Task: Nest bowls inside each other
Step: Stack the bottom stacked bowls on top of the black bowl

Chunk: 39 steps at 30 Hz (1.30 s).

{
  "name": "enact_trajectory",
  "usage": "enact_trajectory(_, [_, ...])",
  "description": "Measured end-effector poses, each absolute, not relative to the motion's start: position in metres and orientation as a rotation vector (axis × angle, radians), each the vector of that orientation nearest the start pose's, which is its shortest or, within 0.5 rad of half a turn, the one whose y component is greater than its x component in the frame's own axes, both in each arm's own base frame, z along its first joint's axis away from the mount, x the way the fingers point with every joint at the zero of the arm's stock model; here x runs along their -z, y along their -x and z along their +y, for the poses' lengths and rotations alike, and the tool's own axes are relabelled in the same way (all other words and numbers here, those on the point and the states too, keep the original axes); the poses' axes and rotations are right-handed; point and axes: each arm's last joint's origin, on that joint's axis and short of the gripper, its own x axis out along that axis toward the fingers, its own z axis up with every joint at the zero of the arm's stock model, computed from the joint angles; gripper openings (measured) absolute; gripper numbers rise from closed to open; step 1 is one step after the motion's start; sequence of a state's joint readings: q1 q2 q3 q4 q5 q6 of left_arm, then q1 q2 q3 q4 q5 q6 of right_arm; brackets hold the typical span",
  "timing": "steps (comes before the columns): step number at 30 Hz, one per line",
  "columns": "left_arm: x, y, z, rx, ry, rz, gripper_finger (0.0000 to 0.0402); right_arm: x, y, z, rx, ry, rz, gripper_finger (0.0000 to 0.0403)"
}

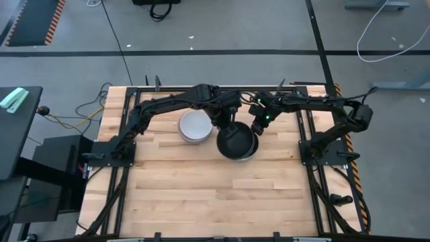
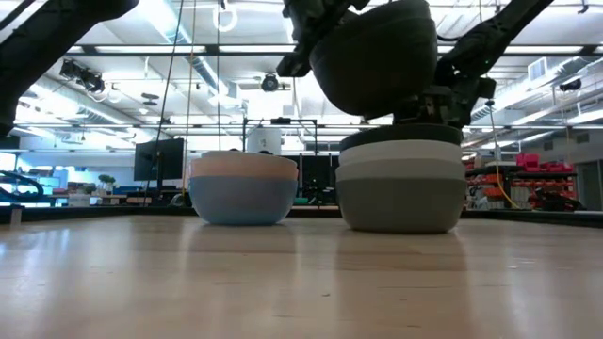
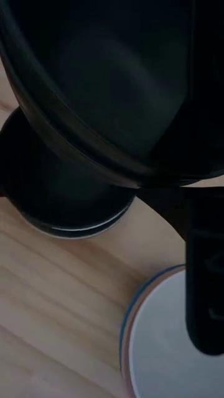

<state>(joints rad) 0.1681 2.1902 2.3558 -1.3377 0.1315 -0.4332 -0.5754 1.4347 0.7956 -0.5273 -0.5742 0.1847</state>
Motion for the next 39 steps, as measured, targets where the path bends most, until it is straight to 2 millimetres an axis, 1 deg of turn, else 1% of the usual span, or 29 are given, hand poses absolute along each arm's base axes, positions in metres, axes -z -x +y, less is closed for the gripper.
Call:
enact_trajectory(9, [-0.327, -0.433, 0.060, -0.291, 0.550, 1.208, 0.0023, -0.183, -0.241, -0.093, 0.034, -0.785, 1.013, 0.0001])
enact_trajectory(16, [-0.325, -0.429, 0.036, -0.263, 0.520, 1.290, 0.0023, -0.187, -0.258, -0.067, -0.039, -0.770, 0.966, 0.0000])
enact_trajectory(19, [-0.325, -0.429, 0.025, -0.252, 0.519, 1.295, 0.0023, -0.189, -0.262, -0.062, -0.061, -0.762, 0.948, 0.0000])
enact_trajectory(21, [-0.325, -0.430, 0.021, -0.245, 0.516, 1.297, 0.0023, -0.189, -0.261, -0.063, -0.054, -0.763, 0.952, 0.0000])
enact_trajectory(25, [-0.324, -0.430, 0.023, -0.269, 0.532, 1.295, 0.0023, -0.187, -0.255, -0.076, 0.001, -0.764, 0.961, 0.0000])
enact_trajectory(29, [-0.313, -0.434, 0.028, -0.299, 0.532, 1.320, 0.0023, -0.186, -0.248, -0.091, 0.047, -0.764, 0.958, 0.0000])
enact_trajectory(33, [-0.300, -0.440, 0.028, -0.282, 0.548, 1.356, 0.0023, -0.186, -0.242, -0.106, 0.094, -0.780, 0.934, 0.0000])
enact_trajectory(36, [-0.292, -0.443, 0.029, -0.290, 0.548, 1.390, 0.0023, -0.185, -0.238, -0.113, 0.114, -0.787, 0.927, 0.0000])
enact_trajectory(39, [-0.292, -0.442, 0.031, -0.290, 0.546, 1.397, 0.0023, -0.185, -0.237, -0.114, 0.116, -0.793, 0.931, 0.0000])
